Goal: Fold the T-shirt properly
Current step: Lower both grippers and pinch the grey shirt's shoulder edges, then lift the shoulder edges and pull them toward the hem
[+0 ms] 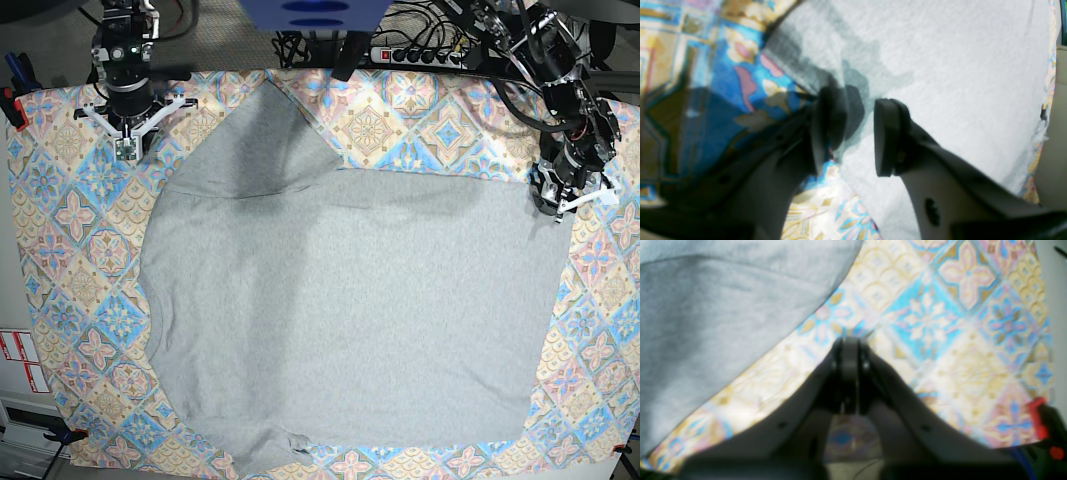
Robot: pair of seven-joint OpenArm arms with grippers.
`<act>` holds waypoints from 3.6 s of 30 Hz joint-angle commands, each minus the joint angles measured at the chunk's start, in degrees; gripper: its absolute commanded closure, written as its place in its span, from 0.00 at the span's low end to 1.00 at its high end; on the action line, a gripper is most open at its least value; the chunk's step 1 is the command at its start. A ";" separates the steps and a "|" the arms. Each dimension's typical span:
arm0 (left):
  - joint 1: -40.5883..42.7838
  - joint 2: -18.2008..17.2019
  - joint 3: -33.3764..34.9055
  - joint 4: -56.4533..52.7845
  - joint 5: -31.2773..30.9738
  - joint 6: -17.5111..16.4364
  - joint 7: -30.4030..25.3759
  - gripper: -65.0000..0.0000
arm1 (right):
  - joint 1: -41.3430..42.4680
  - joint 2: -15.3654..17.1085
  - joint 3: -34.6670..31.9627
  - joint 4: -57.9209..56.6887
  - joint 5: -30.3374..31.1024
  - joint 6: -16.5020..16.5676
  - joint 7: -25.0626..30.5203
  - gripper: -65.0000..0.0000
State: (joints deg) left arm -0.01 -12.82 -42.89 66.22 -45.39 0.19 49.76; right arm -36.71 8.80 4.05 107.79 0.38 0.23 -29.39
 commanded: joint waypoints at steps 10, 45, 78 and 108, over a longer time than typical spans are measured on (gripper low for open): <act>4.45 -0.41 -0.58 4.25 -0.72 -0.14 2.59 0.66 | -0.17 0.57 0.12 1.00 -0.25 -0.27 1.30 1.00; -0.82 -0.41 -0.14 -4.28 -0.55 -4.54 -0.66 1.00 | -0.96 -0.67 0.12 1.71 -0.25 -0.27 1.30 0.82; 1.46 -0.68 -0.49 -4.19 -0.64 -4.54 -0.66 1.00 | 14.16 -1.11 3.46 -14.73 35.18 -0.27 -14.53 0.68; 1.55 -0.68 -0.14 -4.19 -0.64 -4.54 -0.04 1.00 | 18.47 -1.46 -3.13 -19.04 41.68 -0.19 -14.35 0.92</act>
State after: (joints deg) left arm 1.30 -12.71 -43.22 61.71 -47.62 -5.41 48.51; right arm -18.50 7.01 0.80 87.94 41.56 -0.36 -44.27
